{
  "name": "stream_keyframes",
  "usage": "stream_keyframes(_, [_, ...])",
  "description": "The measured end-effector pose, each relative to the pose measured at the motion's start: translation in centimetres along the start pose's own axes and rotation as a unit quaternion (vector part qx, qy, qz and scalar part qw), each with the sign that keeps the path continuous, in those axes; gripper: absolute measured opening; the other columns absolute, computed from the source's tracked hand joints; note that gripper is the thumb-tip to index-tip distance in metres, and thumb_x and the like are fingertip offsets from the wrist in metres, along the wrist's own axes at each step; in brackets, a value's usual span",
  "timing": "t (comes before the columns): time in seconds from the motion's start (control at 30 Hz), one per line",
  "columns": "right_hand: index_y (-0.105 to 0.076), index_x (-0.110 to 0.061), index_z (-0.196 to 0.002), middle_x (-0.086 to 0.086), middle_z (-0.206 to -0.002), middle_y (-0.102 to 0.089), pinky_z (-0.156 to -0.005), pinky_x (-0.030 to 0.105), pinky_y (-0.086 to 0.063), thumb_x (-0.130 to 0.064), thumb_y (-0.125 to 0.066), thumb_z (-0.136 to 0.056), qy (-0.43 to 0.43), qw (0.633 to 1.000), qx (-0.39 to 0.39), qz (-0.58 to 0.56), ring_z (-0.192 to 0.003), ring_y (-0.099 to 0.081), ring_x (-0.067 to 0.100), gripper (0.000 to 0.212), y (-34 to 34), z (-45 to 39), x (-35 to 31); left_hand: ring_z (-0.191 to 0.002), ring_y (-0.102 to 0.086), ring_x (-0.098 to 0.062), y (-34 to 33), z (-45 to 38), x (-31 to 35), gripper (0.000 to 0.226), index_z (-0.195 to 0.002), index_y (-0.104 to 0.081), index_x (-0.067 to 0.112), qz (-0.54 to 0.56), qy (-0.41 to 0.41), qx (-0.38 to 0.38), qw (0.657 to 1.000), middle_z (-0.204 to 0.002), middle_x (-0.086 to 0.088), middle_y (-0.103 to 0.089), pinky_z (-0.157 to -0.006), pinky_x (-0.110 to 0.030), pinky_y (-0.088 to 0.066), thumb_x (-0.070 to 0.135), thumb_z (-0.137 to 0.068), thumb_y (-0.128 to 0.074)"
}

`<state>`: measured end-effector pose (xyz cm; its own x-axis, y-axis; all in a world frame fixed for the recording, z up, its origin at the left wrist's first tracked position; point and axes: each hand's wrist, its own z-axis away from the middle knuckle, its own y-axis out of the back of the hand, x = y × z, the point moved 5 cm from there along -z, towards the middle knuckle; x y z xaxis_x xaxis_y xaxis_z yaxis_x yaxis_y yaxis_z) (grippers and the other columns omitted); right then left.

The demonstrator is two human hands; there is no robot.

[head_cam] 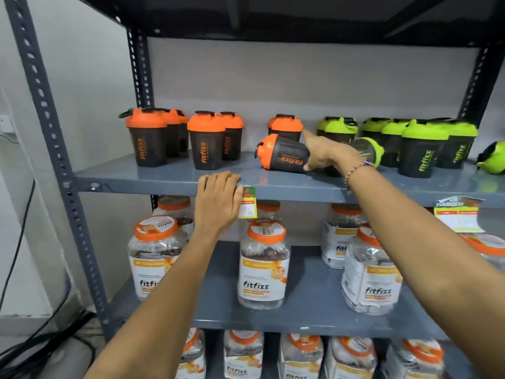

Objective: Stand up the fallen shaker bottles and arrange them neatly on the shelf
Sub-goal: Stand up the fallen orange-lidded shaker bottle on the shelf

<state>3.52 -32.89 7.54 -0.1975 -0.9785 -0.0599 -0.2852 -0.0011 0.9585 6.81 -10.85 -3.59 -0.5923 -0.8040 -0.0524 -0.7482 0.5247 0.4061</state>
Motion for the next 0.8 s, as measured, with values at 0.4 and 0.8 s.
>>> stream_keyframes(0.4, [-0.047,-0.003,-0.131,0.013,-0.127,-0.057,-0.098,0.037,-0.045,-0.016,-0.073,-0.080,-0.001,0.997,-0.060,-0.057,-0.116,-0.054,0.032,0.059,0.1,-1.2,0.5,-0.095,-0.055,-0.023,0.1,0.3,-0.2,0.035,-0.109,-0.063,0.010,-0.016,-0.021,0.015,1.000,-0.108,-0.007,-0.064,-0.087,-0.035,-0.033,0.030,-0.094,-0.038])
stream_keyframes(0.8, [-0.056,-0.001,-0.123,0.014,-0.118,-0.067,-0.104,0.038,-0.045,-0.007,-0.077,-0.072,-0.073,0.805,0.008,-0.589,-0.114,-0.061,0.027,0.056,-5.5,-2.8,-1.2,-0.099,-0.049,-0.020,-0.3,0.5,-0.6,0.034,-0.111,-0.060,0.010,-0.009,-0.047,0.031,0.998,-0.110,-0.008,-0.065,-0.089,-0.035,-0.032,0.031,-0.093,-0.041])
